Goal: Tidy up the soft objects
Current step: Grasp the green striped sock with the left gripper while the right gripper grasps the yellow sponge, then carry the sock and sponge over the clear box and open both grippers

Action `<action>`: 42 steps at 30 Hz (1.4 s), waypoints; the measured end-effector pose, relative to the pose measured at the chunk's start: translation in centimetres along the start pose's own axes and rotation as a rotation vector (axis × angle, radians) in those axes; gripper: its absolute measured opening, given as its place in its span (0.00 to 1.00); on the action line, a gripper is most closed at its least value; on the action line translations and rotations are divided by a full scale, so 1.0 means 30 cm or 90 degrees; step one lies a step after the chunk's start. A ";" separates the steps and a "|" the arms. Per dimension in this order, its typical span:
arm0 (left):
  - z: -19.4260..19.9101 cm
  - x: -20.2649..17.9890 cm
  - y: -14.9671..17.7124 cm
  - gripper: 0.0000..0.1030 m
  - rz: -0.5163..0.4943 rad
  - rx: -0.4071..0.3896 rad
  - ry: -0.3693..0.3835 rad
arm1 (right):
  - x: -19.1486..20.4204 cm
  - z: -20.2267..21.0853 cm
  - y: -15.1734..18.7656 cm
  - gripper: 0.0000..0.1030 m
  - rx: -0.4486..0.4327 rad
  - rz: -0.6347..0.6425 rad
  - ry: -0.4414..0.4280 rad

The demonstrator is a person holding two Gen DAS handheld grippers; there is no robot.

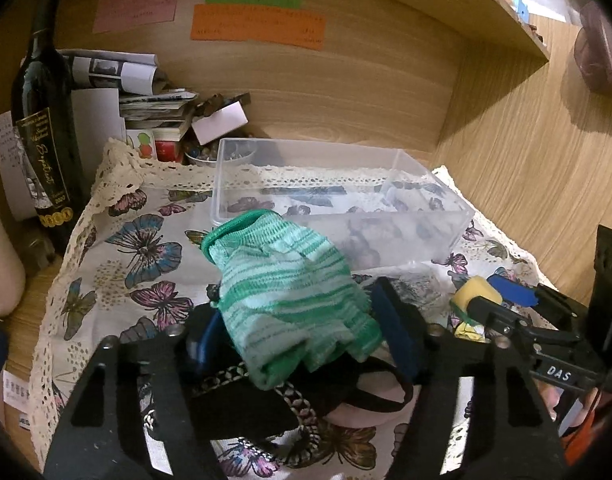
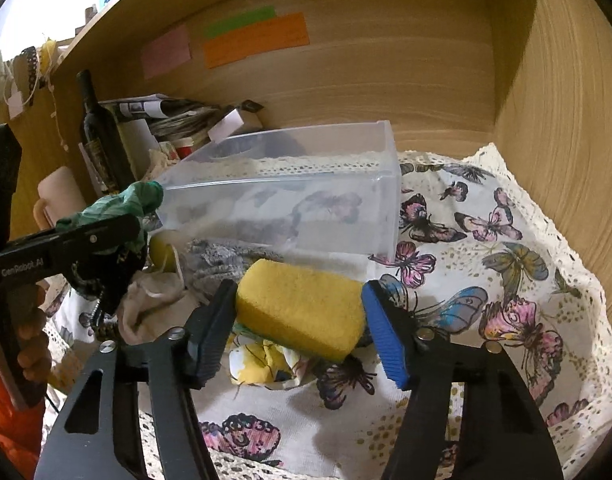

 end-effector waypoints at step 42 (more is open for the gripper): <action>-0.198 0.039 -0.329 0.33 -0.016 0.078 0.007 | 0.052 -0.134 -0.440 0.52 -0.073 0.102 0.035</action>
Point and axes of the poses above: each gripper's, at about its wrist camera, not at the fingertips, and z roughly against the way its jaws point, x to its left, y to its underside, the point moved 4 cm from there along -z, roughly the way its jaws point, and after that the axes turned 3 degrees about -y, right-handed, at the moved point
